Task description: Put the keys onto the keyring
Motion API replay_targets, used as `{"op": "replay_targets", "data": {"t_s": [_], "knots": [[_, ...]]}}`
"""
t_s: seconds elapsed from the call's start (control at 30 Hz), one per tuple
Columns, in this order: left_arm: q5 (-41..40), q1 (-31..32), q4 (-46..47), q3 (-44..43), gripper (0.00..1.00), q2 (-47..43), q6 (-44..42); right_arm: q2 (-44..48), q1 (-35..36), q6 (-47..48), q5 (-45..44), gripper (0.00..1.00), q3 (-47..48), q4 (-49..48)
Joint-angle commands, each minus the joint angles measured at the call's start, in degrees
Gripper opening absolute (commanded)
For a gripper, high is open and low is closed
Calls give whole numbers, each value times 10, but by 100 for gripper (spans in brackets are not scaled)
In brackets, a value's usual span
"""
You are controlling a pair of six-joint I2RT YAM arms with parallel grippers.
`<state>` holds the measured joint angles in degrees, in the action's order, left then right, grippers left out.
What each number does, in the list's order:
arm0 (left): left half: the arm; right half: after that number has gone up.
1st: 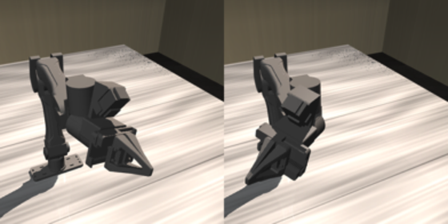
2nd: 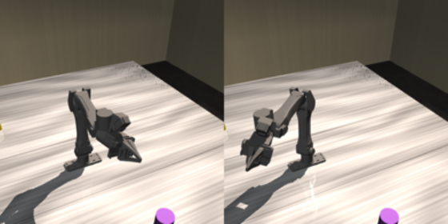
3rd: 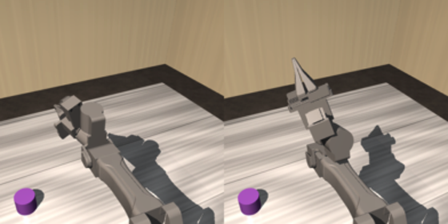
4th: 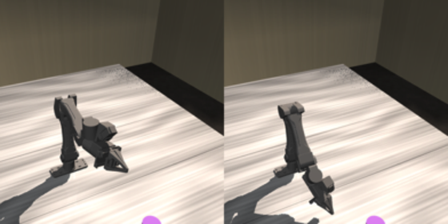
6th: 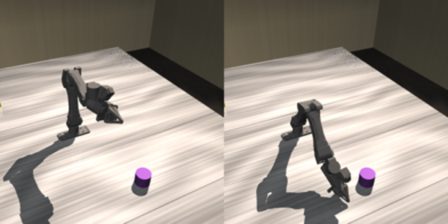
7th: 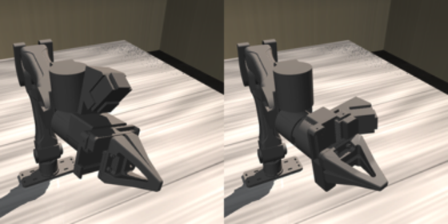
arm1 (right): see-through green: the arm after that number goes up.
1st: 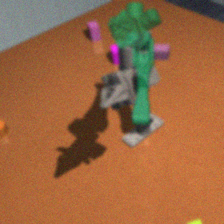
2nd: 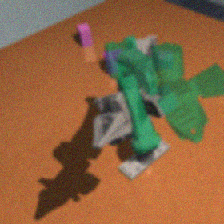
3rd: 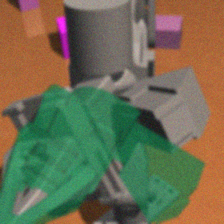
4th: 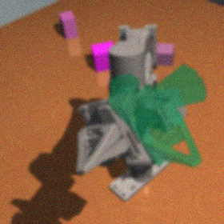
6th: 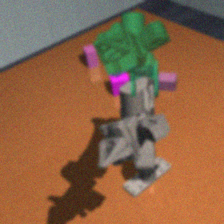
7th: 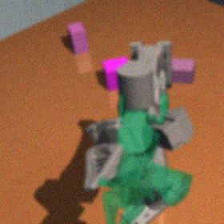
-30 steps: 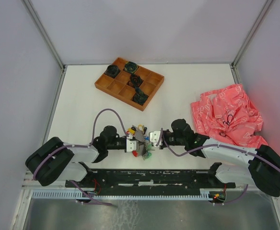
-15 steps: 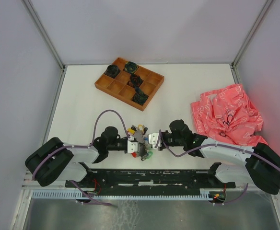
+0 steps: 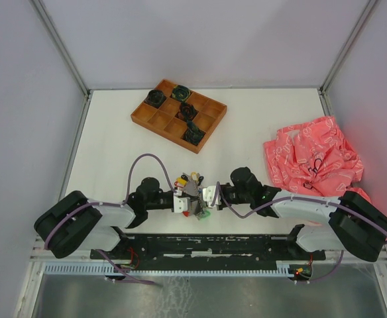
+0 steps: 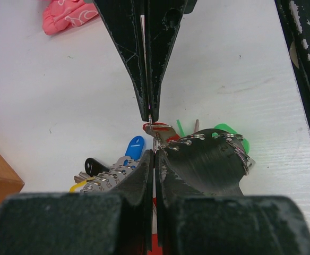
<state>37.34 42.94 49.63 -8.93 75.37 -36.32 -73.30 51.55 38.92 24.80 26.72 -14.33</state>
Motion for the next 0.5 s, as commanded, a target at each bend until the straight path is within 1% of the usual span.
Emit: {"op": "replay_targets", "data": {"t_s": [0.0, 0.47], "knots": [[-2, 3, 59, -2, 3, -8, 9, -1, 4, 4, 2, 1, -4, -43], [-2, 3, 55, -4, 3, -8, 10, 0, 6, 5, 17, 1, -4, -37]]}}
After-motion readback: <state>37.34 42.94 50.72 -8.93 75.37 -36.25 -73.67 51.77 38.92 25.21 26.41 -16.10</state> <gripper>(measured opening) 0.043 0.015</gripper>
